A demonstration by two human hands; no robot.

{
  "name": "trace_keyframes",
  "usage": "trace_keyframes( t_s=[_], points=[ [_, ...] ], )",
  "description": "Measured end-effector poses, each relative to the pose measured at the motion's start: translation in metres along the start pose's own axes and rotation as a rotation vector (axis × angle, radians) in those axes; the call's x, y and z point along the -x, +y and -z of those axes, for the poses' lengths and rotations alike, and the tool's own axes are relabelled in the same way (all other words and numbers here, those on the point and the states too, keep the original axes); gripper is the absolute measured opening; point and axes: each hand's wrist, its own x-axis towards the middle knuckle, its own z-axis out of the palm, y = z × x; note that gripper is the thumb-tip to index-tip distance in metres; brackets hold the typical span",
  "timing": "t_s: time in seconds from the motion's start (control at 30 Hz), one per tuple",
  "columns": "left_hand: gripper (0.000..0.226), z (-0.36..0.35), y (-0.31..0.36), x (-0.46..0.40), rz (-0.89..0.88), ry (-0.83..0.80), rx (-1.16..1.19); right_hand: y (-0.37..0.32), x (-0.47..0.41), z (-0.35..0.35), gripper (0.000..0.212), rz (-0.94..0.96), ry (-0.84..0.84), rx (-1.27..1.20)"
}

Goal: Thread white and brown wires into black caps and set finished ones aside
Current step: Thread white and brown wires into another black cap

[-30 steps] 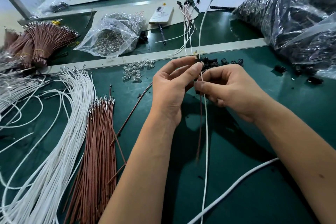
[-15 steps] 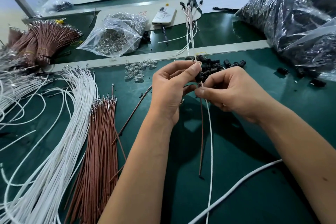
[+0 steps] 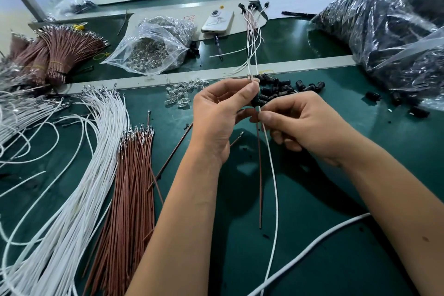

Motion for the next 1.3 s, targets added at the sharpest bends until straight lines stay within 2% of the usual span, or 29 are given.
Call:
trace_keyframes(
  t_s=[0.17,0.3,0.5,0.57,0.67,0.73,1.1,1.3],
  points=[
    [0.009,0.001,0.0,0.0,-0.033,0.03,0.008,-0.001,0.0,0.0,0.014,0.002,-0.067,0.166],
    [0.009,0.003,0.0,-0.001,-0.071,0.018,-0.01,0.001,0.0,-0.002,0.017,-0.005,-0.114,0.207],
    [0.015,0.0,0.0,0.001,-0.132,-0.031,-0.045,0.006,-0.001,0.0,0.013,0.013,-0.088,0.2],
    [0.014,0.0,-0.001,0.001,-0.151,-0.046,-0.048,0.007,-0.001,-0.001,0.01,0.044,-0.028,0.145],
    [0.017,-0.002,0.0,0.001,-0.165,-0.08,-0.032,0.008,-0.003,0.0,0.017,0.112,0.089,-0.004],
    [0.021,-0.002,0.0,0.001,-0.167,-0.097,-0.023,0.007,-0.003,0.001,0.016,0.148,0.113,-0.049],
    [0.023,-0.002,-0.002,0.001,-0.18,-0.119,-0.008,0.009,-0.003,0.003,0.014,0.158,0.099,-0.035],
    [0.01,-0.002,-0.002,0.0,-0.166,-0.115,0.012,0.011,-0.005,0.003,0.011,0.188,0.053,0.053]
  ],
)
